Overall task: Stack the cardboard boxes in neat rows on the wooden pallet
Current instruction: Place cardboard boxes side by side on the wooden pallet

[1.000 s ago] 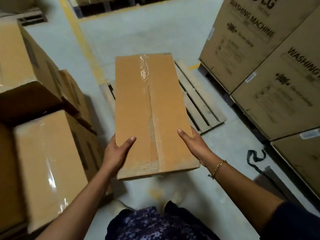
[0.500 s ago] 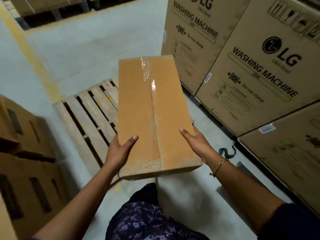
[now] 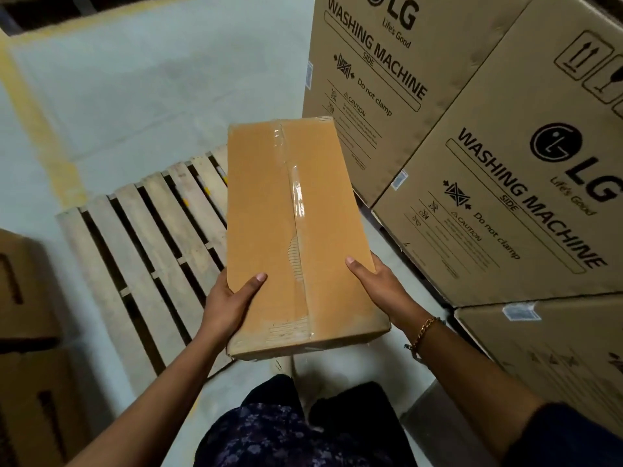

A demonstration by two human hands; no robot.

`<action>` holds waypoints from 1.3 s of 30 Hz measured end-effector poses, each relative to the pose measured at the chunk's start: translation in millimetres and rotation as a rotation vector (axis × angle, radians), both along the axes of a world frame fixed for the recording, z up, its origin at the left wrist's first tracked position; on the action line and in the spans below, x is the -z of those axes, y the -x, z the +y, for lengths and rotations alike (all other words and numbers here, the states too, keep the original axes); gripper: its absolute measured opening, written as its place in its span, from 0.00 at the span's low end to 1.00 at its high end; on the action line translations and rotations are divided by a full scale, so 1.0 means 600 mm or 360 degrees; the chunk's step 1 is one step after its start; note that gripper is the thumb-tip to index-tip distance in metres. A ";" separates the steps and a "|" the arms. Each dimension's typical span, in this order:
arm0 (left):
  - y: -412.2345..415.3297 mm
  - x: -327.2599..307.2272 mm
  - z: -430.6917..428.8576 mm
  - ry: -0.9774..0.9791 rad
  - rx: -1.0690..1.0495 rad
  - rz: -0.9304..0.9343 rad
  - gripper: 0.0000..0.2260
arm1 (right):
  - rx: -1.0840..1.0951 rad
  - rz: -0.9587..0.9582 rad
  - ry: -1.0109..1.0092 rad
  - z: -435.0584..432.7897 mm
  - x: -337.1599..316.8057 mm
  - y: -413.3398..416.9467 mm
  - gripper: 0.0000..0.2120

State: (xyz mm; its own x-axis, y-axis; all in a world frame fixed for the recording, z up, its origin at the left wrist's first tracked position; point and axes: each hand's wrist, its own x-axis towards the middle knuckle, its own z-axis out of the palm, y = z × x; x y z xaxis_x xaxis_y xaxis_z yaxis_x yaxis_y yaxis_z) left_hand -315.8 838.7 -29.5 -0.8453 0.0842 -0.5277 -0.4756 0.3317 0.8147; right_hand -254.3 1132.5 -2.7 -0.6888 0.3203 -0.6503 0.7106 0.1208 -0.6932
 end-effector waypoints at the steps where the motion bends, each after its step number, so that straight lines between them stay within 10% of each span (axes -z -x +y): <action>1: 0.012 0.003 0.015 0.0011 -0.0012 -0.0012 0.43 | -0.0018 0.0000 0.0016 0.017 0.002 0.018 0.33; 18: 0.122 0.107 0.351 0.0165 -0.0660 -0.0194 0.36 | -0.0677 -0.0146 0.0030 0.338 0.139 0.343 0.28; 39: 0.410 0.316 0.352 0.0222 -0.0692 -0.0218 0.33 | -0.0687 -0.0164 0.0031 0.330 0.387 0.632 0.29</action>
